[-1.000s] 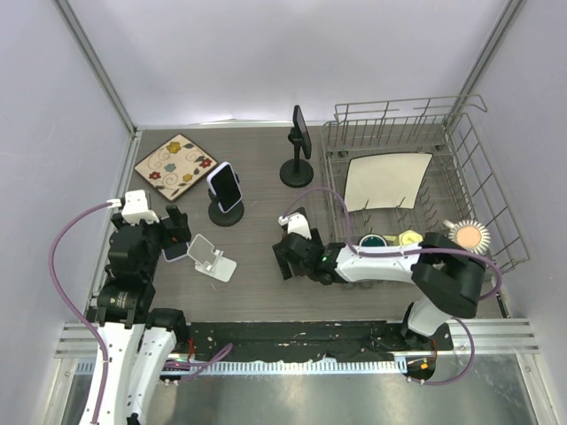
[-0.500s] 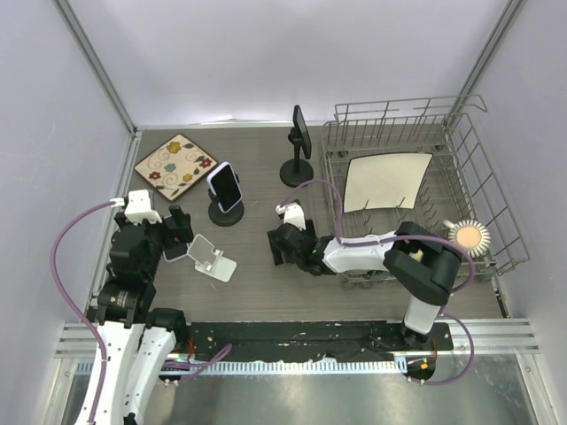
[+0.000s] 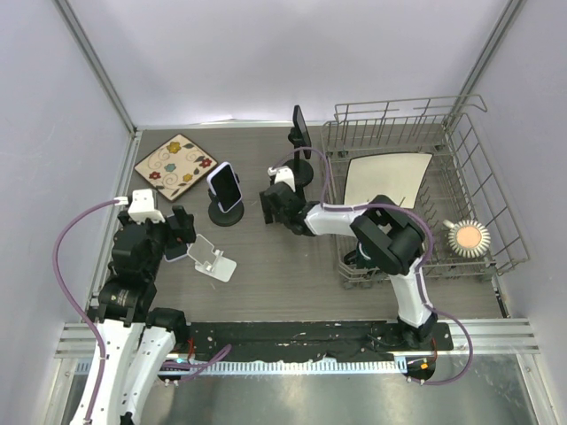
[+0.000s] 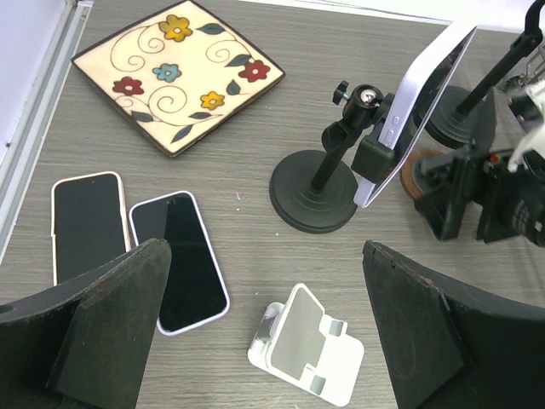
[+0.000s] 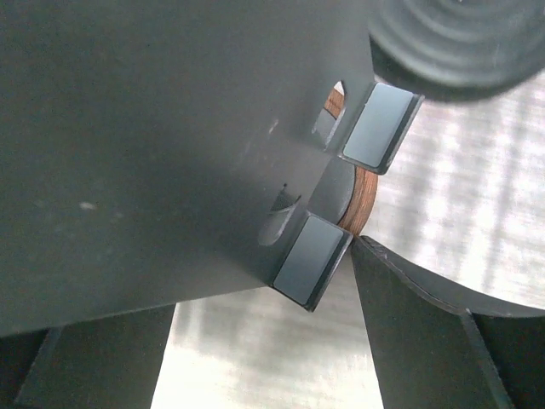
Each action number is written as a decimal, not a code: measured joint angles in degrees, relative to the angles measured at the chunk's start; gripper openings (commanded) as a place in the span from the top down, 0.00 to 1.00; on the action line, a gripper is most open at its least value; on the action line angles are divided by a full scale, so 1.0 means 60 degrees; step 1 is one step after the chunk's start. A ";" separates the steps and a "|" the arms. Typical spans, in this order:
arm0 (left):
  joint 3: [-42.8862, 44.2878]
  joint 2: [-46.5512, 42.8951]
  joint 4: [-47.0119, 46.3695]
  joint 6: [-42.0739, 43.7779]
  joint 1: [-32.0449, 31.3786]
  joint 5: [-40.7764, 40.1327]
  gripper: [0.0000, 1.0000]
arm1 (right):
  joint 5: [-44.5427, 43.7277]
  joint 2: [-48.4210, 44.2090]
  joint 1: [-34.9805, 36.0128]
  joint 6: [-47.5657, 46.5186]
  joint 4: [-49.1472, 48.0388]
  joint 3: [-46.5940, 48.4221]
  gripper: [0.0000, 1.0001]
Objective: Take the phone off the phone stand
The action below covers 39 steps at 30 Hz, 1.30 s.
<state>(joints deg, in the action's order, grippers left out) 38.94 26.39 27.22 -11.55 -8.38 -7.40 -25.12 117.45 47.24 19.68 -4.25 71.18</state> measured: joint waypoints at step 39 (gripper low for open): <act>0.0000 -0.0204 0.0004 0.0004 -0.0109 -0.0098 0.00 | 0.1727 -0.4105 0.1902 -0.1978 0.0488 -0.2036 0.09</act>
<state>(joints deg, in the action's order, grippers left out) 38.94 25.17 27.24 -11.53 -9.04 -7.99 -14.76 92.82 58.65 7.81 -1.32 58.96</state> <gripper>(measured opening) 0.996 0.909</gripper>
